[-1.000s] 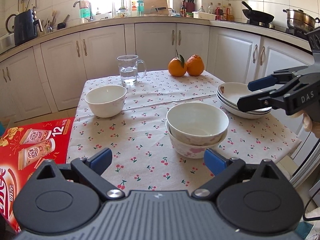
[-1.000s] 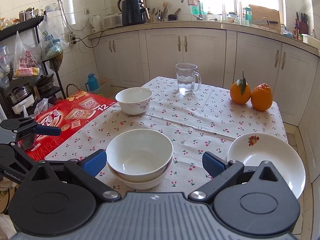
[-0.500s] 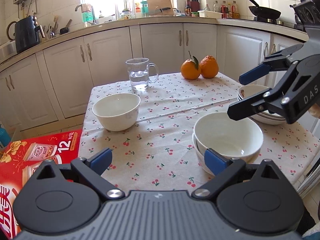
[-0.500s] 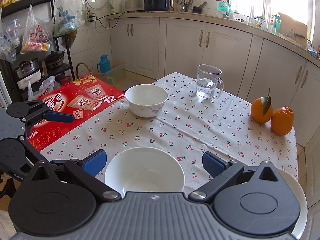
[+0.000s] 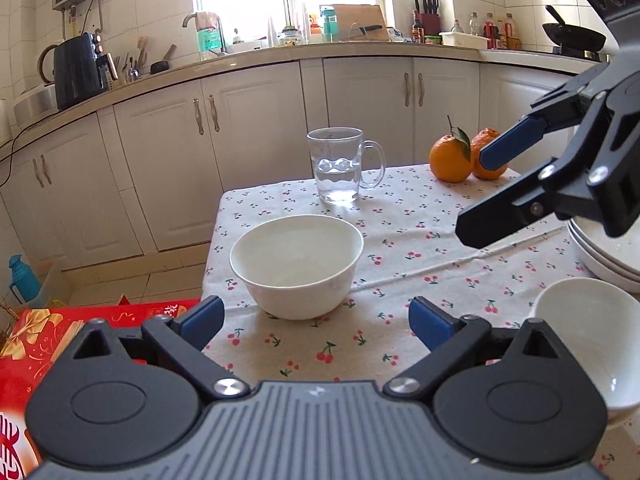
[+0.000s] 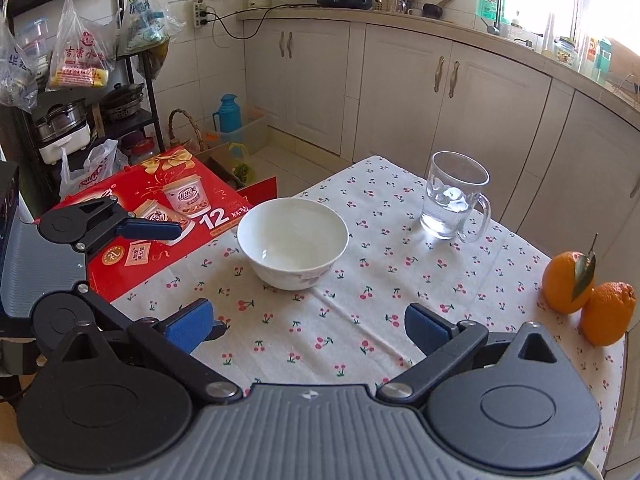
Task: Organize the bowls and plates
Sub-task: 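Close the right gripper on the white bowl's rim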
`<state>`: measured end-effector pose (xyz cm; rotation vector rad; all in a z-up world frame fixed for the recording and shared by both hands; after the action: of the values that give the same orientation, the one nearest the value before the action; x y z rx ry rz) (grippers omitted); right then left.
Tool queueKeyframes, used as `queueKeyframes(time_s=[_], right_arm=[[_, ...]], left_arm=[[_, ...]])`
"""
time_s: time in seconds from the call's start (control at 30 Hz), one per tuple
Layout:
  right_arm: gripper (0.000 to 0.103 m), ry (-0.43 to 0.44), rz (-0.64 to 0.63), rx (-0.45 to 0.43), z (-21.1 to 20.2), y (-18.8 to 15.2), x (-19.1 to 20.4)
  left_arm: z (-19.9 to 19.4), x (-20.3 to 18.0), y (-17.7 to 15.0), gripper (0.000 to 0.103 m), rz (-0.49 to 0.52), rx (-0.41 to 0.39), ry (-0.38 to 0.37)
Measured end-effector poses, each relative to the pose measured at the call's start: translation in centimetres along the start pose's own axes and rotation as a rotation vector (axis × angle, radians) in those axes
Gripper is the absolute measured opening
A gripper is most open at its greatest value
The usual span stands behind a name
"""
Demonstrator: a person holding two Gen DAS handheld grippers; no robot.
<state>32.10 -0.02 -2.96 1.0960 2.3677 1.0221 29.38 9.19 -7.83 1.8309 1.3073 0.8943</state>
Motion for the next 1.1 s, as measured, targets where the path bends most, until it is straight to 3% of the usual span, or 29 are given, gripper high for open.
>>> queueKeyframes(time_s=[0.33,0.57,0.83,1.1], right_arm=[[0.103,0.139,-0.062,0.010,5.5,3.5,0.1],[0.101,0.188,-0.083,0.048,9.4,4.5,0.4],[0.087,0.213,0.001,0.106,13.2,4.0,-1.3],[0.071,0.247,0.049,0.111,14.5,4.1,-2.0]], left_arm=[[4.2,1.3,-0.4,0.098,-0.040,0.008,0.018],[5.8,1.9,-0.6,0.098,-0.081,0.013,0.007],[6.7,1.8,-0.2,0.096,-0.072,0.013,-0.008],[7.2,1.6,0.2,0.091,-0.064,0.012,-0.015]])
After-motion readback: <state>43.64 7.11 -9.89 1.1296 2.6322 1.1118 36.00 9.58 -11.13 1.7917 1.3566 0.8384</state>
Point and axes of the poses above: each gripper's, at about its wrist camera, not at the fingertips, and z roughly the way its jaws point, x to its left, y to its top, the point moved 10 cm from there along z, roughly the way its jaws point, and after that the axes turned 1 degree about z, right-handed, at the moved point
